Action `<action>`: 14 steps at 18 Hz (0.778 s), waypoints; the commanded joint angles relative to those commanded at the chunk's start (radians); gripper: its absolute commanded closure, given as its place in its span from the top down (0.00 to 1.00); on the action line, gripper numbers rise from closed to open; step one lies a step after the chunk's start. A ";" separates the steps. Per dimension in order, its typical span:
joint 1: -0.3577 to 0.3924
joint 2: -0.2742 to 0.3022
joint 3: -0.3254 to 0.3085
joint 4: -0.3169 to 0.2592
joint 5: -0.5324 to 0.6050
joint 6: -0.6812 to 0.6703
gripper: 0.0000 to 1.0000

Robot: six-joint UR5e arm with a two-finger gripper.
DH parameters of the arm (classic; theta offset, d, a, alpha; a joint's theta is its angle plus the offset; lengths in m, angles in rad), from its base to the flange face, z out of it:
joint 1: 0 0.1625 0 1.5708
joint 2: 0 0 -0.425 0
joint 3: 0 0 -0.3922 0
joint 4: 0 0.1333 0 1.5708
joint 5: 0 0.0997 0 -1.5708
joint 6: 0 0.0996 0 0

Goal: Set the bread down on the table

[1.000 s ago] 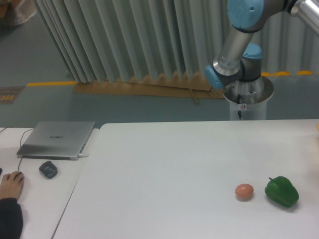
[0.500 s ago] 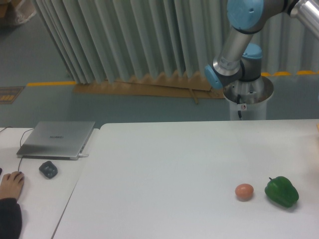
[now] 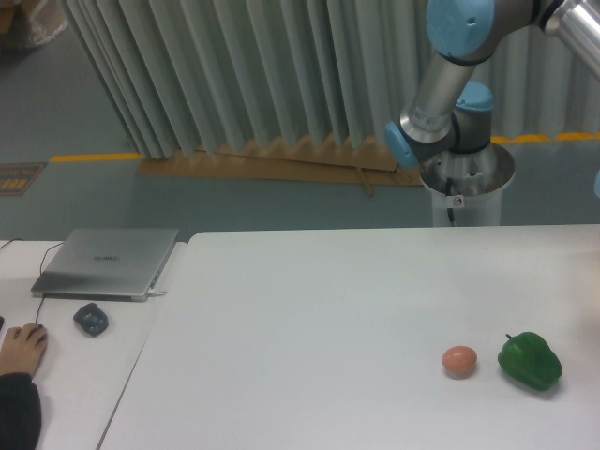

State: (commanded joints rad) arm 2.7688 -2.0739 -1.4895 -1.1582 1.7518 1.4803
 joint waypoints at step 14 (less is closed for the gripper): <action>0.006 0.150 0.012 -0.227 -0.156 -0.064 0.33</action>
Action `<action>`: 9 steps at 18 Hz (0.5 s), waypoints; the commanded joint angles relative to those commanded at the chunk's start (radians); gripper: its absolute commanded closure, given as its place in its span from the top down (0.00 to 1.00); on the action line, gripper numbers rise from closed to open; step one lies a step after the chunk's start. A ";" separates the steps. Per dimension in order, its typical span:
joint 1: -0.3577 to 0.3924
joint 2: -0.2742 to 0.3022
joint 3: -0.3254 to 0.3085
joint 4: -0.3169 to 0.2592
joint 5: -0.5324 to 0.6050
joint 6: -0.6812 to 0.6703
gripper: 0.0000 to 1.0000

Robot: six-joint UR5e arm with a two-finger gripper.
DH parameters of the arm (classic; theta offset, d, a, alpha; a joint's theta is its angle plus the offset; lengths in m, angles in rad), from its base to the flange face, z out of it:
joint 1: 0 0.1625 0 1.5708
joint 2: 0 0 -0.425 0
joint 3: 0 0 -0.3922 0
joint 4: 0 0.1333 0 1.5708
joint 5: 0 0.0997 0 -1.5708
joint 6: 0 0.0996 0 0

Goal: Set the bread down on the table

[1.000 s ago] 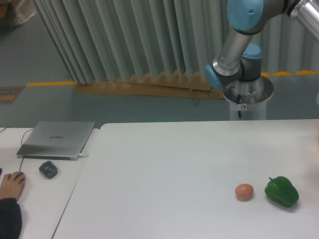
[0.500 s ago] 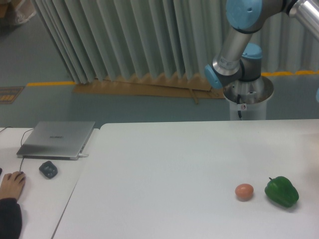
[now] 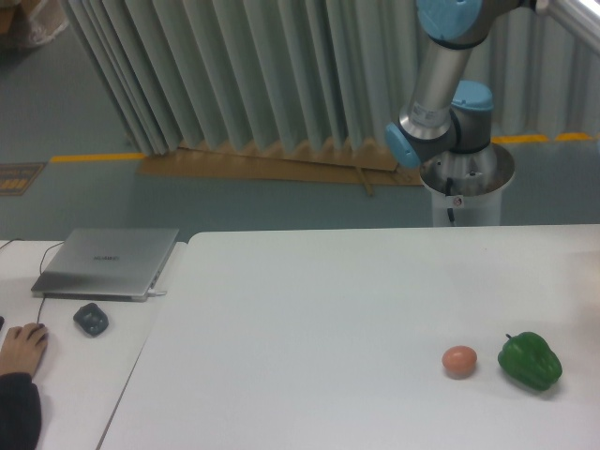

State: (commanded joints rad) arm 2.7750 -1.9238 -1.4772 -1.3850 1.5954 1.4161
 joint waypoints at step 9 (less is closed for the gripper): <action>-0.118 0.026 -0.003 -0.032 -0.072 -0.253 0.33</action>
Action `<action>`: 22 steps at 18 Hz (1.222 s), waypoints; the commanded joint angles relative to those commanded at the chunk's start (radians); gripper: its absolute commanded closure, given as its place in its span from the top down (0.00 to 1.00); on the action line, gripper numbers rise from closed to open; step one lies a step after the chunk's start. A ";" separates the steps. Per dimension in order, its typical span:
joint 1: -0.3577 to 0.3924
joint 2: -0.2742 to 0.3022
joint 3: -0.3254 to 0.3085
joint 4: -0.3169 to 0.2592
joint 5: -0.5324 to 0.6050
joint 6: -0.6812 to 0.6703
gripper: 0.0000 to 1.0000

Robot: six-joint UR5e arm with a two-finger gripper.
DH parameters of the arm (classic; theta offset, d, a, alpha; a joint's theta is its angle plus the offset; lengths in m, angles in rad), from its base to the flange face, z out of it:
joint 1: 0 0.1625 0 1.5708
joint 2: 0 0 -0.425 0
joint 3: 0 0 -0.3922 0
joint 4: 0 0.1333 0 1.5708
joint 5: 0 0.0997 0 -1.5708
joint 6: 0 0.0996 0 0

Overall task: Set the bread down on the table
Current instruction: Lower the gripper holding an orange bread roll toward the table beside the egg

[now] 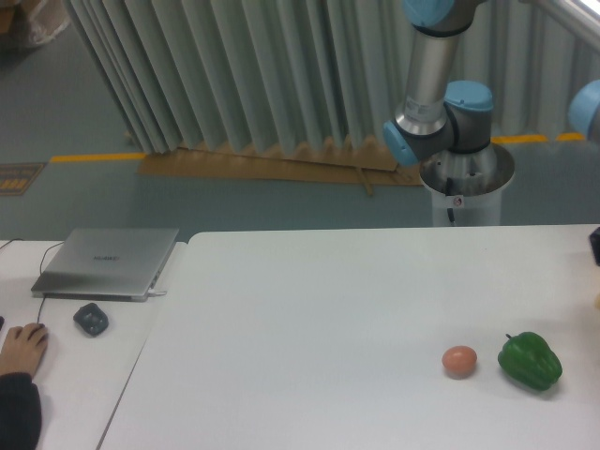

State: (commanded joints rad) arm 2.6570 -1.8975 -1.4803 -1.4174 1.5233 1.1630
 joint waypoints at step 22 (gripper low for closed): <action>-0.324 -0.029 -0.067 0.061 0.021 -0.410 0.34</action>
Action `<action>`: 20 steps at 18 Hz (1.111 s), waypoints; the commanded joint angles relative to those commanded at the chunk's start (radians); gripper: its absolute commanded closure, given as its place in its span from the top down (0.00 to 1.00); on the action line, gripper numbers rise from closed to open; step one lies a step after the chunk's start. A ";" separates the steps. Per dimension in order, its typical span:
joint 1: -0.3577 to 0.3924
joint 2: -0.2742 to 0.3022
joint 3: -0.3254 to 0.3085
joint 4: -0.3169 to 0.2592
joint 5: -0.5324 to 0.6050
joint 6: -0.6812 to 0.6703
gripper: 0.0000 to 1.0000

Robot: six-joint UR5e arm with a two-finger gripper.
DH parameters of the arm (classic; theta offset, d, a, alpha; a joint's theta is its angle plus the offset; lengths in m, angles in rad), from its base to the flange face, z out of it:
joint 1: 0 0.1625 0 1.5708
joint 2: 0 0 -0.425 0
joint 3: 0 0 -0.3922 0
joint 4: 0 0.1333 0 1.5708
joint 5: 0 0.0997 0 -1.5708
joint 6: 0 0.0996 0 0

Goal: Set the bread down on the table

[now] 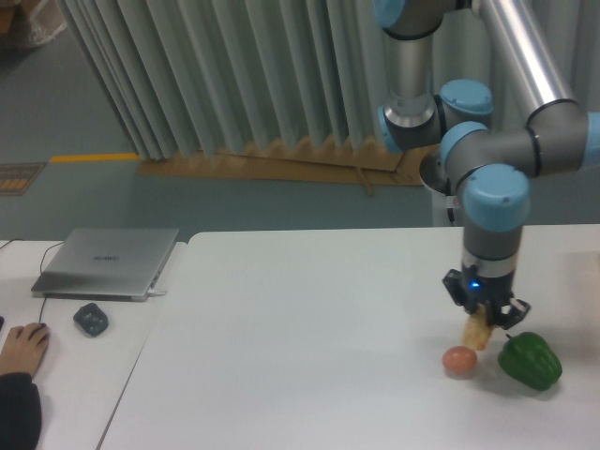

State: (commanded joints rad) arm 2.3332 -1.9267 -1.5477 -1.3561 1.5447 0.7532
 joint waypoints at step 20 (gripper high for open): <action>-0.035 0.014 0.044 0.017 0.083 0.035 1.00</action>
State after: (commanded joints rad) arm 2.2979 -1.9129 -1.5034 -1.3392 1.6275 0.7884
